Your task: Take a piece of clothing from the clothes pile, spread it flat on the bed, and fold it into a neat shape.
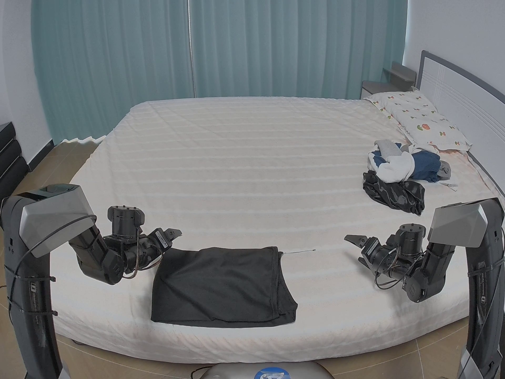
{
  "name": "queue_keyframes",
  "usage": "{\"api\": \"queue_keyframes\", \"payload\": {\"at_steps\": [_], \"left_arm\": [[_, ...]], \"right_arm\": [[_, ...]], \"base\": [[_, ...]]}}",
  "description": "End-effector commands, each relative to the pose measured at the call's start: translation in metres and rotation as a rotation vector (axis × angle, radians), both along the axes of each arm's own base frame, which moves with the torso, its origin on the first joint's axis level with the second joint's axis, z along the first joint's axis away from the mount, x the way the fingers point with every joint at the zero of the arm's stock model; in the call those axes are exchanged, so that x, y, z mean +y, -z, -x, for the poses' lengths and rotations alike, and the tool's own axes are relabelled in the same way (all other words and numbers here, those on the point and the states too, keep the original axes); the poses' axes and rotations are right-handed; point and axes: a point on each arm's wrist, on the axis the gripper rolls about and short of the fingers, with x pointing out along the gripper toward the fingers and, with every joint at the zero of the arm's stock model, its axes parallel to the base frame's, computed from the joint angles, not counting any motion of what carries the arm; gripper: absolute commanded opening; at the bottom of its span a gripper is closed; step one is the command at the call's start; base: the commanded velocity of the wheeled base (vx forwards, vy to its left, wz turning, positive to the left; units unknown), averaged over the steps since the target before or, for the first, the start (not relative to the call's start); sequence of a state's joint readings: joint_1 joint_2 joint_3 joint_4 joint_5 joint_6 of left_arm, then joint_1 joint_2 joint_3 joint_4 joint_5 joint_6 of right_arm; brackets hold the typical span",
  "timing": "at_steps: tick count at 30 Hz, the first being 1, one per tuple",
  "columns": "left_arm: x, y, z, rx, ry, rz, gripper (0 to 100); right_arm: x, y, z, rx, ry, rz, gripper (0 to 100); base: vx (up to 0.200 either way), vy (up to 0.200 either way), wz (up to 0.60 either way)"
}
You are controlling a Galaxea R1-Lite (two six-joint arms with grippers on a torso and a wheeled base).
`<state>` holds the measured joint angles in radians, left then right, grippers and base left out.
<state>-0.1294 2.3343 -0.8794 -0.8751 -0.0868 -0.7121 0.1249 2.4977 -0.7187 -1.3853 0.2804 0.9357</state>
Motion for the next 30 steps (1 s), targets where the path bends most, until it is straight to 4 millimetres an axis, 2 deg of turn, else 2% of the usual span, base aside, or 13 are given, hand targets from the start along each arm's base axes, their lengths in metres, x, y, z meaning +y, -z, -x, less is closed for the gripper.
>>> {"api": "queue_keyframes", "payload": {"at_steps": [1, 11, 12, 30], "left_arm": [[-0.002, 0.025, -0.014, 0.023, -0.002, -0.003, 100], [-0.005, 0.031, -0.016, 0.002, -0.005, -0.009, 100], [-0.005, 0.031, -0.016, 0.002, -0.005, -0.009, 0], [0.008, 0.031, -0.011, -0.041, -0.136, -0.057, 0]], "right_arm": [[0.0, 0.0, 0.0, -0.002, -0.001, 0.0, 100], [0.0, 0.0, 0.0, -0.002, -0.001, 0.0, 100], [0.0, 0.0, 0.0, -0.002, -0.001, 0.0, 100], [0.0, -0.001, -0.001, -0.004, -0.001, -0.001, 100]], "base": [[0.0, 0.0, 0.0], [0.0, 0.0, 0.0], [0.0, 0.0, 0.0], [0.0, 0.0, 0.0]]}}
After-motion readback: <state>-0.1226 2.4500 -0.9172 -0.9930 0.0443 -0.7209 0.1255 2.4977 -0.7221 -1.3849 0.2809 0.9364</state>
